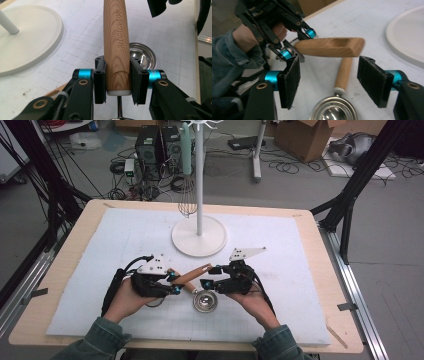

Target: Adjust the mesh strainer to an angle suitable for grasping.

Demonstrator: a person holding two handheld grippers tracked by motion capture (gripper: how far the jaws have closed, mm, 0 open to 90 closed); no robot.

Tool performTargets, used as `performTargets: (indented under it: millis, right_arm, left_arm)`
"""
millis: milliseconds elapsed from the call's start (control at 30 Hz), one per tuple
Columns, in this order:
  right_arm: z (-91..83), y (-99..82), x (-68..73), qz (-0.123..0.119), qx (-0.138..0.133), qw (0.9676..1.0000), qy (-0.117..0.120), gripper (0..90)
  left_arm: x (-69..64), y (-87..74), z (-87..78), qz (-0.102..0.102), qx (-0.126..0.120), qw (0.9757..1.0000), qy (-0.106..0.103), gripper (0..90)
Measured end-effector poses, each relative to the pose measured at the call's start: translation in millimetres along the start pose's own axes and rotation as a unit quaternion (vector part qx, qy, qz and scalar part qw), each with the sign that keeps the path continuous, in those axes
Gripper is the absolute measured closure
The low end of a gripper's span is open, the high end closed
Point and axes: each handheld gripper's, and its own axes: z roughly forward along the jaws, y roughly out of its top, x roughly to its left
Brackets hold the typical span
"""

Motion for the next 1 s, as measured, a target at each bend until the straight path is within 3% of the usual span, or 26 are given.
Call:
performTargets:
  millis: [267, 400, 800, 1000]
  right_arm:
    - [7.1, 4.9, 2.8, 0.009, -0.016, 0.9996, 0.022, 46.9]
    - [11.3, 7.3, 5.1, 0.019, -0.023, 0.9992, 0.026, 50.4]
    - [24.3, 32.4, 20.3, 0.009, -0.042, 0.9986, 0.031, 59.3]
    - [26.5, 35.8, 22.1, 0.011, -0.057, 0.9977, 0.036, 68.8]
  left_arm:
    - [-2.2, 3.6, 2.2, 0.002, -0.006, 1.0, 0.0, 68.7]
    - [-2.7, 5.5, 4.0, 0.006, 0.003, 1.0, 0.003, 68.7]
    - [-5.9, 14.7, -3.5, 0.015, -0.002, 0.9996, 0.026, 69.1]
    - [-7.4, 15.9, -6.6, 0.012, -0.01, 0.9996, 0.022, 69.2]
